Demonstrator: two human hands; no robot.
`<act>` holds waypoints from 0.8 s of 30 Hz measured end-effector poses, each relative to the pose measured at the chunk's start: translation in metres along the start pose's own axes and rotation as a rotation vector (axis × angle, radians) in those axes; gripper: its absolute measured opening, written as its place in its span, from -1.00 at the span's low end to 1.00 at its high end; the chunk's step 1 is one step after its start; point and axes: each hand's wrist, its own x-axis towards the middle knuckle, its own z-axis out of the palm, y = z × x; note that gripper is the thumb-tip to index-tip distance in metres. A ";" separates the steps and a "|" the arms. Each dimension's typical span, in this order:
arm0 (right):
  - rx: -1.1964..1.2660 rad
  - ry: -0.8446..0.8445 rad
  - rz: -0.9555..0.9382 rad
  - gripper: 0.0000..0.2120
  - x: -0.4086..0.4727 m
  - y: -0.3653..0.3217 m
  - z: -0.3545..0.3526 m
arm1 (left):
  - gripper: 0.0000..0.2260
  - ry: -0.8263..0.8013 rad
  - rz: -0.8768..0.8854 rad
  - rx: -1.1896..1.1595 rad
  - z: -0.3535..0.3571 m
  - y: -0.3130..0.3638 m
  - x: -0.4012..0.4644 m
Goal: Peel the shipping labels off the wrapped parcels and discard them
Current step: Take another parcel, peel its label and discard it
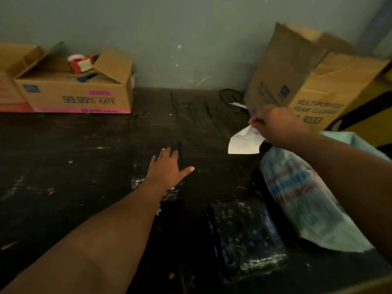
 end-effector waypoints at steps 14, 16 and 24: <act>-0.192 0.098 0.341 -0.76 -0.133 0.257 -0.047 | -0.25 0.049 0.610 -0.056 0.067 0.339 0.000; -0.208 0.113 0.374 -0.73 -0.145 0.286 -0.048 | -0.28 0.074 0.611 -0.050 0.079 0.367 0.004; -0.163 0.216 0.387 -0.73 -0.156 0.353 -0.042 | -0.16 0.039 0.460 -0.011 0.115 0.387 0.017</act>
